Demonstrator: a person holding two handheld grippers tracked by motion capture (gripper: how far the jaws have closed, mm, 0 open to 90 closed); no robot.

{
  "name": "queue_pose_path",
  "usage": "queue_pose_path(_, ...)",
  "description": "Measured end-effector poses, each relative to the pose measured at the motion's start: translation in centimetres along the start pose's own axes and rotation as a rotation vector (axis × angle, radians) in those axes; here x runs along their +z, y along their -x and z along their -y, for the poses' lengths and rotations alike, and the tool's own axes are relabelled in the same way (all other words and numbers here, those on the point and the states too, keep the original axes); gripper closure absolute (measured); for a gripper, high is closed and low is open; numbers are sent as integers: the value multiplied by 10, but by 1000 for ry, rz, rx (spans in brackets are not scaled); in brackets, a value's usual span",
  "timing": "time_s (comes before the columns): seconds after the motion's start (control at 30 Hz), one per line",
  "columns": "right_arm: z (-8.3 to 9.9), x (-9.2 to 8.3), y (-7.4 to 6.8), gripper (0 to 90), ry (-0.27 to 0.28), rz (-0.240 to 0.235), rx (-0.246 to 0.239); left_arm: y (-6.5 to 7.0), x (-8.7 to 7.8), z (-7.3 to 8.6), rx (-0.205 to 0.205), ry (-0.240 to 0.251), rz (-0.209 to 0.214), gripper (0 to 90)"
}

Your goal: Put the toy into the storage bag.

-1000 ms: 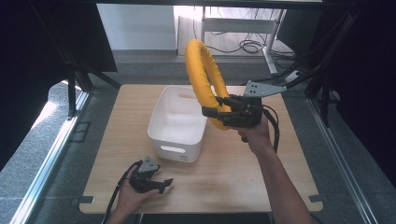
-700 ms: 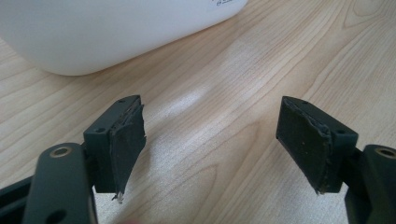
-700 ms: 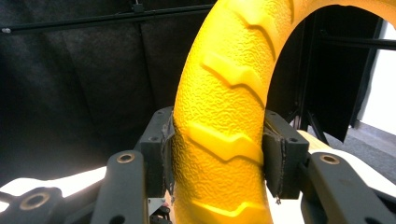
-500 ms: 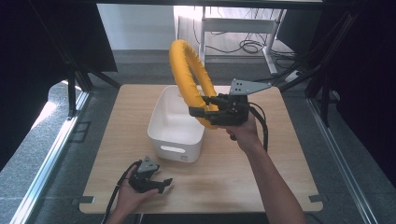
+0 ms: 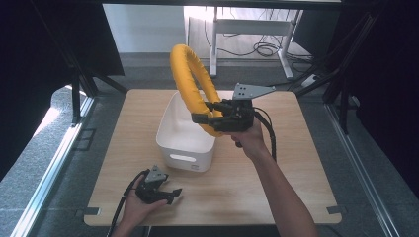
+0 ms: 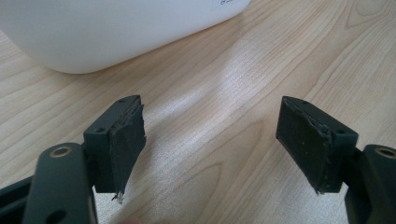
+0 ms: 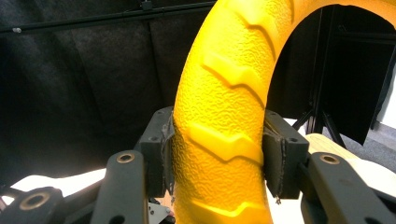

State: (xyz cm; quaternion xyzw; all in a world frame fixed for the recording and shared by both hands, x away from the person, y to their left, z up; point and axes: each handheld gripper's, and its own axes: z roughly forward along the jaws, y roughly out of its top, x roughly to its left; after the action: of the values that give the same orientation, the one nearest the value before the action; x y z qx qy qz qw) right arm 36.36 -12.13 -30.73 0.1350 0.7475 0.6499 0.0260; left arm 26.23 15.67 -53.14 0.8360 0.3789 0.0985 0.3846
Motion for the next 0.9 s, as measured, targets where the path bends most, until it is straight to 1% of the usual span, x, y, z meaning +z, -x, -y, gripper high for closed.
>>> queue_pose_path(0.2,0,6,0,512,-8,-5,-2,0,1,0,0,-2,1,238)
queue_pose_path(0.33,1,13,1,512,-10,-17,5,0,0,0,0,-1,-2,238)
queue_pose_path(0.5,4,21,2,512,-20,-30,2,0,0,0,-2,-1,-1,238)
queue_pose_path(0.7,7,31,2,512,-25,-48,9,-1,0,0,6,-5,-5,238)
queue_pose_path(0.9,11,36,1,512,-33,-58,13,-1,0,1,5,-6,-4,238)
